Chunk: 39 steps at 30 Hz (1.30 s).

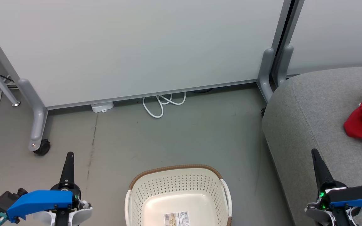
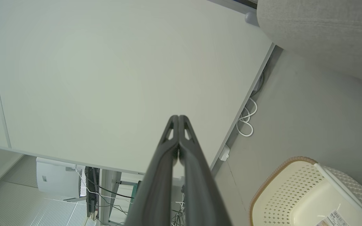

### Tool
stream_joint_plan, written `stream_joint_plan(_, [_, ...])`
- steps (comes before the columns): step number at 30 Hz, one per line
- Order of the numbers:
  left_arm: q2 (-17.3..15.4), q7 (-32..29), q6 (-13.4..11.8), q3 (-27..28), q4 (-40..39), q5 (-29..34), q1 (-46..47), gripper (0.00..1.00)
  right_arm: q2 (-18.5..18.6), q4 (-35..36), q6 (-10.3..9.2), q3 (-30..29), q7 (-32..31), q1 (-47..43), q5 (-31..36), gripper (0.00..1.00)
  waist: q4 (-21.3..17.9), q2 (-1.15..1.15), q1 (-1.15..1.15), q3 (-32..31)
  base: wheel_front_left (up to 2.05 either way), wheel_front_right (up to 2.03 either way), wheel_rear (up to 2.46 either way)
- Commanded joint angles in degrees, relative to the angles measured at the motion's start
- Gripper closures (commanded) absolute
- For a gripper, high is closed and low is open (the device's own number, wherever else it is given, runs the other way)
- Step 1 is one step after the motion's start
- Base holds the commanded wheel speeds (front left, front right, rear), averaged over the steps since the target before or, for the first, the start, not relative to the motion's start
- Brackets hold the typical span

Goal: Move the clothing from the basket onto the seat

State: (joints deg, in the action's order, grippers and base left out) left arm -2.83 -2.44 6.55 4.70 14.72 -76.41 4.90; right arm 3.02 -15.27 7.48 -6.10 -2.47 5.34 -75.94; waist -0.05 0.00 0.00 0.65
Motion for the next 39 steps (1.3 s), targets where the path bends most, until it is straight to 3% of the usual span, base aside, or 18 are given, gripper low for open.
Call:
stream_joint_plan(1, [-0.1,-0.3,0.4,0.3,-0.5,-1.0,1.2,1.0,0.0,0.6,0.02,-0.2,-0.2,1.0,-1.2,1.0,0.0,0.0,0.0,0.0,0.0,0.0,0.0])
stream_joint_plan(39, [-0.1,-4.3,1.2,2.0,-0.8,-16.1,1.6,1.0,-0.2,1.4,0.02,-0.5,-4.3,1.2,-16.5,1.0,0.1,0.0,0.0,-0.5,0.0,0.0,0.0])
